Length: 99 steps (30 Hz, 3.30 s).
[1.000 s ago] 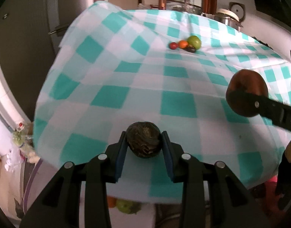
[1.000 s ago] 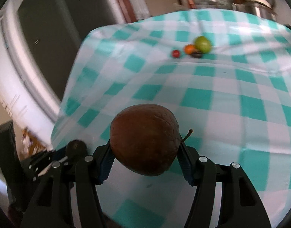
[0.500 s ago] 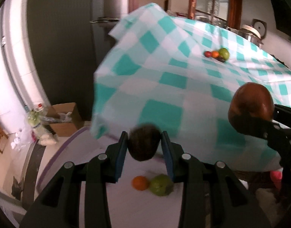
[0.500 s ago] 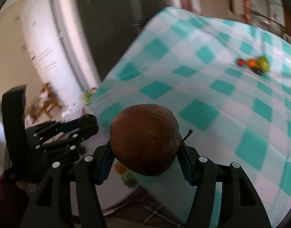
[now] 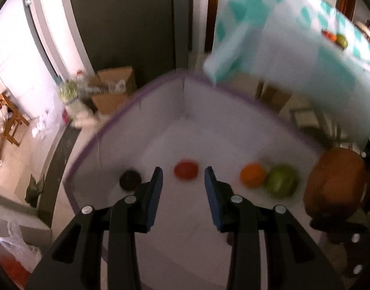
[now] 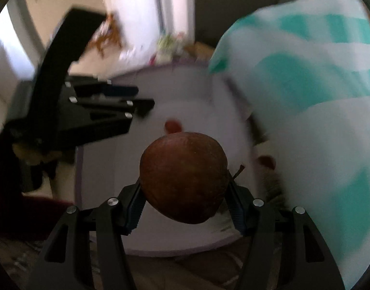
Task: Organize fruits
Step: 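Carry the mango and passion fruit into the white box and open both tools, then move both open tools back to the fruits on the tablecloth, then grasp a passion fruit with the right tool while the left tool grasps the red tomato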
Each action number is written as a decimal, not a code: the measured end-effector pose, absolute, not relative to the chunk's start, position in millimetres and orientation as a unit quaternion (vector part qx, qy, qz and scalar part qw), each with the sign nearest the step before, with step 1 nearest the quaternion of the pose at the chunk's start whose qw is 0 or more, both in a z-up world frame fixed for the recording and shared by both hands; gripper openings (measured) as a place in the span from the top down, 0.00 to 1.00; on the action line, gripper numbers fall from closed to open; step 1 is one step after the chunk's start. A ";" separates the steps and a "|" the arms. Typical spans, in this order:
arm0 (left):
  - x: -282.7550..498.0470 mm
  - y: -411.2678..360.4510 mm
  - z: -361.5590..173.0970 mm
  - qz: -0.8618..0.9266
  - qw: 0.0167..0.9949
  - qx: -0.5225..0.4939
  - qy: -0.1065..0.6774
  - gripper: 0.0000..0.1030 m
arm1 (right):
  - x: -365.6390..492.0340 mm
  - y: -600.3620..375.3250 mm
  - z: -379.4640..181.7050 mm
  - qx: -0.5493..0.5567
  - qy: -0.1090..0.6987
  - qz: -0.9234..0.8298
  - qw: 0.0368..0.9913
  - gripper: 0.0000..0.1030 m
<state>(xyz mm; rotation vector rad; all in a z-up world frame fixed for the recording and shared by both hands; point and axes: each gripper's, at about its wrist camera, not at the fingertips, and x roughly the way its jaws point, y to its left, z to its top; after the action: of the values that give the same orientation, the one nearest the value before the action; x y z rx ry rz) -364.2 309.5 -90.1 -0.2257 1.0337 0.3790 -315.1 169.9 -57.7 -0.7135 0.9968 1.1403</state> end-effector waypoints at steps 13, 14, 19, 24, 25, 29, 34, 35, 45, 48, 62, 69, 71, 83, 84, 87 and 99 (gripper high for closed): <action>-367.9 311.9 -160.8 0.182 0.770 -0.113 0.601 0.61 | -354.1 213.2 -150.3 -0.490 0.469 0.487 0.551 0.43; -368.4 312.0 -163.9 0.187 0.765 -0.109 0.606 0.60 | -352.8 214.3 -152.2 -0.490 0.473 0.486 0.549 0.42; -371.5 314.6 -162.7 0.190 0.768 -0.109 0.602 0.34 | -342.6 216.5 -157.2 -0.483 0.497 0.468 0.548 0.42; -366.9 313.9 -160.5 0.192 0.768 -0.108 0.601 0.31 | -338.6 210.0 -147.3 -0.467 0.492 0.475 0.561 0.38; -366.9 313.8 -160.5 0.192 0.768 -0.108 0.601 0.30 | -337.9 209.4 -144.3 -0.460 0.493 0.478 0.562 0.38; -363.2 312.3 -160.1 0.193 0.765 -0.099 0.606 0.26 | -332.6 202.3 -133.7 -0.453 0.487 0.484 0.568 0.34; -359.4 309.4 -158.4 0.202 0.759 -0.079 0.613 0.21 | -331.8 191.7 -112.8 -0.434 0.473 0.494 0.586 0.33; -358.0 310.4 -156.4 0.206 0.757 -0.074 0.615 0.21 | -335.7 195.6 -105.1 -0.427 0.469 0.498 0.591 0.33; -336.1 281.1 -35.8 0.286 0.836 -0.013 0.467 0.06 | -310.2 99.6 59.5 -0.264 0.276 0.529 0.758 0.16; -322.4 243.1 18.5 0.265 0.888 0.013 0.376 0.02 | -289.0 51.8 89.9 -0.207 0.241 0.497 0.807 0.16; -90.4 65.0 64.9 0.001 0.939 -0.028 0.344 0.02 | -138.4 -153.2 77.8 0.028 0.298 0.221 0.928 0.14; 22.2 53.3 35.5 -0.011 0.929 -0.068 0.362 0.02 | 3.6 -163.6 48.0 0.051 0.366 0.152 0.917 0.14; 29.5 66.4 32.5 -0.017 0.922 -0.107 0.371 0.02 | 39.3 -152.9 34.5 0.045 0.385 0.150 0.909 0.14; 23.4 106.4 29.3 -0.034 0.916 -0.225 0.331 0.02 | 168.1 -67.4 18.2 -0.010 0.445 0.130 0.886 0.31; 24.3 107.5 28.6 -0.035 0.914 -0.230 0.332 0.02 | 172.1 -61.5 17.1 -0.022 0.445 0.120 0.887 0.33; 25.5 107.3 28.4 -0.032 0.914 -0.231 0.333 0.02 | 173.4 -54.4 16.5 -0.046 0.439 0.106 0.891 0.50; 24.0 81.9 34.3 -0.046 0.926 -0.153 0.342 0.02 | 78.7 -201.9 28.9 0.123 0.377 0.052 0.916 0.60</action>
<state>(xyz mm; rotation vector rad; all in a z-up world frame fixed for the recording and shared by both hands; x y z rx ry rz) 24.0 81.9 34.3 -0.3136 0.7012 -0.0952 78.7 -201.9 28.9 0.2537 0.7758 0.1079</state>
